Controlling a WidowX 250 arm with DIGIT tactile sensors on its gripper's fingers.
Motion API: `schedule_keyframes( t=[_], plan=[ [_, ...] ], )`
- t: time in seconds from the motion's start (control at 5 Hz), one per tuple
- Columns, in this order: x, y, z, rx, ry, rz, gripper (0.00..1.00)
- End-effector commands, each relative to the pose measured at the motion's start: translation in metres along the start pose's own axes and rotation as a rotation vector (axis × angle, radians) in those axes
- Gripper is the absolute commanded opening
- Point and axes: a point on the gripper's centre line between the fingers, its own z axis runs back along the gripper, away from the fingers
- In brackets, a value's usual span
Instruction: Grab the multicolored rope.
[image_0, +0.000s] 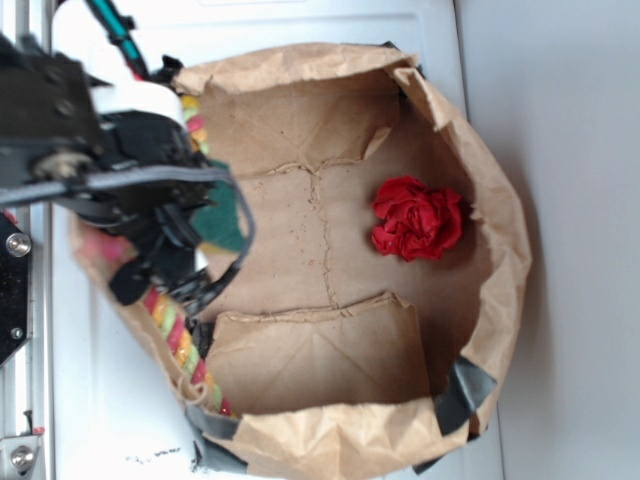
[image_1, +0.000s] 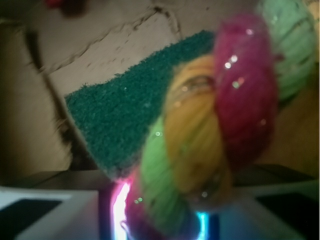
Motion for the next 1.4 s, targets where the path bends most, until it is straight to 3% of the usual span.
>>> schedule_keyframes(
  t=[0.0,0.2,0.6,1.2],
  plan=[
    [0.01,-0.004,0.043,-0.111,0.019,-0.161,0.0],
    [0.015,-0.009,0.057,-0.153,0.071,-0.204,0.0],
    [0.03,-0.032,0.082,-0.099,0.067,-0.228,0.0],
    [0.047,-0.047,0.067,-0.067,0.087,-0.342,0.0]
  ],
)
